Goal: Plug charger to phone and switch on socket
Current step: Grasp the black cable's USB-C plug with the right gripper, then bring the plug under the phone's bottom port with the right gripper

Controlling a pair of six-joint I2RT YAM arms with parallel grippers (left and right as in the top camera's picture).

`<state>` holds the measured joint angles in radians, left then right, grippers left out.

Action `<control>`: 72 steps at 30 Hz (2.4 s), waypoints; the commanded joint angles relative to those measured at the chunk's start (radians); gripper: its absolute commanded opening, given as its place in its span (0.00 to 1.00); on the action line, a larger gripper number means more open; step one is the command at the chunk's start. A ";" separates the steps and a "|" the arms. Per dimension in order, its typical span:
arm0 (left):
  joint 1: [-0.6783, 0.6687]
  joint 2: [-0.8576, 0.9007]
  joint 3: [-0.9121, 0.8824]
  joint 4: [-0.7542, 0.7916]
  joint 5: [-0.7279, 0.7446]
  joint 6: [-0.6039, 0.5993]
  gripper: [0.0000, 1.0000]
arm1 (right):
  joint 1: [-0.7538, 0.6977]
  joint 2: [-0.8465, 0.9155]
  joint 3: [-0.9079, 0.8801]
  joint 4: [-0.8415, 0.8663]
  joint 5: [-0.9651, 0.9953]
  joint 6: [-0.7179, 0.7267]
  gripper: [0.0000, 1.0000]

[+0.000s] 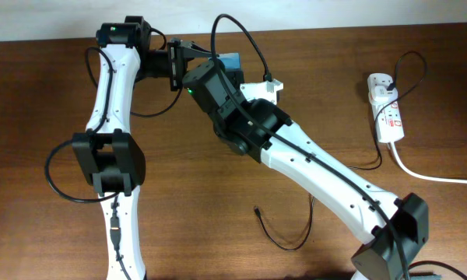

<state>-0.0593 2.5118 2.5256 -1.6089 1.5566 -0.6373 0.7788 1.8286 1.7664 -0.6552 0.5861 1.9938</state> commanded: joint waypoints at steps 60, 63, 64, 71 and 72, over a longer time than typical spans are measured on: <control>-0.032 -0.010 0.021 0.158 -0.851 0.542 0.00 | -0.138 -0.098 -0.881 -0.069 -1.020 -1.409 0.28; -0.032 -0.010 0.021 0.158 -0.851 0.541 0.00 | -0.138 -0.098 -0.881 -0.069 -1.017 -1.410 0.28; -0.032 -0.010 0.021 0.158 -0.851 0.541 0.00 | -0.138 -0.098 -0.881 -0.069 -1.015 -1.410 0.28; -0.032 -0.010 0.021 0.158 -0.850 0.541 0.00 | -0.166 -0.098 -0.881 -0.064 -1.004 -1.413 0.23; -0.032 -0.010 0.021 0.157 -0.850 0.541 0.00 | -0.166 -0.098 -0.881 -0.062 -1.004 -1.413 0.23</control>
<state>-0.0925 2.5118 2.5256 -1.4532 0.6899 -0.1154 0.6201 1.7237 0.8917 -0.7258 -0.4171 0.5797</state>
